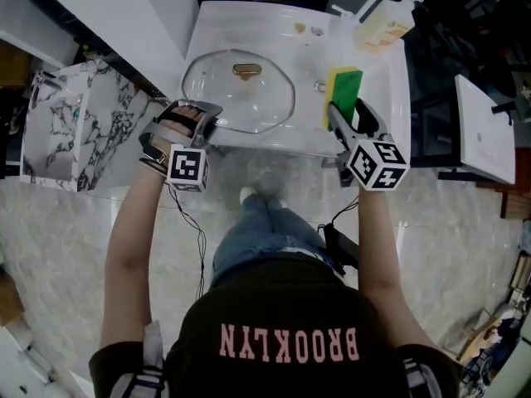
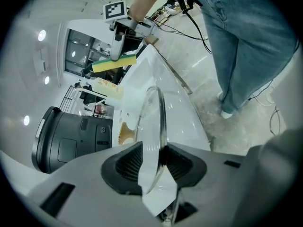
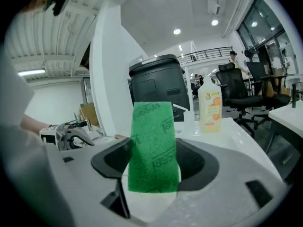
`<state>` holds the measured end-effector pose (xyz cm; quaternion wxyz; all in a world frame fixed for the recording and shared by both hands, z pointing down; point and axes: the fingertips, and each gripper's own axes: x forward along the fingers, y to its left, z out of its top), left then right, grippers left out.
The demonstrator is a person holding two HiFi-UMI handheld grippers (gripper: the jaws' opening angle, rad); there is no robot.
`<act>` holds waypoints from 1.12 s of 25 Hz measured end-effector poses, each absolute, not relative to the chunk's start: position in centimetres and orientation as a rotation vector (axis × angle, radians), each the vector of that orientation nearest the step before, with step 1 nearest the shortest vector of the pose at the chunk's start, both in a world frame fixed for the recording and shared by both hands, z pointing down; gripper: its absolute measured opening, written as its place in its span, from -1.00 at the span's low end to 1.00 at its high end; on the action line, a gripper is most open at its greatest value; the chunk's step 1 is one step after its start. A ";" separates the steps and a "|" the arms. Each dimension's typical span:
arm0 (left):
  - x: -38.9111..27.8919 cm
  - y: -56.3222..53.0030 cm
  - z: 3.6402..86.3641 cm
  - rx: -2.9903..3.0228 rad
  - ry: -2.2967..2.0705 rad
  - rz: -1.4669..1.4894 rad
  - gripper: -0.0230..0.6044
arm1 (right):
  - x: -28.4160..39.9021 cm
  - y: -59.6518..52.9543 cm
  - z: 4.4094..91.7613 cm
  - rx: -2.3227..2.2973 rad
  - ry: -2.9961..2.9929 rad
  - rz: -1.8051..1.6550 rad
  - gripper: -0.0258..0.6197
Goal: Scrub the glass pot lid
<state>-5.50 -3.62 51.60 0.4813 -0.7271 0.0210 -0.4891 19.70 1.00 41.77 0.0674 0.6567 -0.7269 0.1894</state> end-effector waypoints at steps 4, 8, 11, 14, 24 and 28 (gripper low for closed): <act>-5.5 -3.8 51.7 -1.763 0.065 -1.244 -0.52 | 20.3 3.0 42.0 2.026 -2.144 0.585 -0.06; -4.9 -4.0 50.5 -1.749 0.091 -1.261 -0.52 | 20.2 4.3 42.2 2.011 -2.123 0.553 -0.06; -4.7 -3.7 50.6 -1.768 0.085 -1.286 -0.52 | 19.8 5.0 42.3 2.005 -2.089 0.478 -0.06; -4.8 -4.0 50.5 -1.760 0.101 -1.315 -0.52 | 19.8 5.4 42.4 2.002 -2.060 0.440 -0.06; -4.2 -3.6 50.0 -1.795 0.108 -1.343 -0.52 | 21.7 6.6 42.5 2.005 -1.930 0.412 -0.06; -4.0 -3.7 49.8 -1.802 0.121 -1.350 -0.52 | 22.2 6.8 42.8 1.993 -1.869 0.401 -0.06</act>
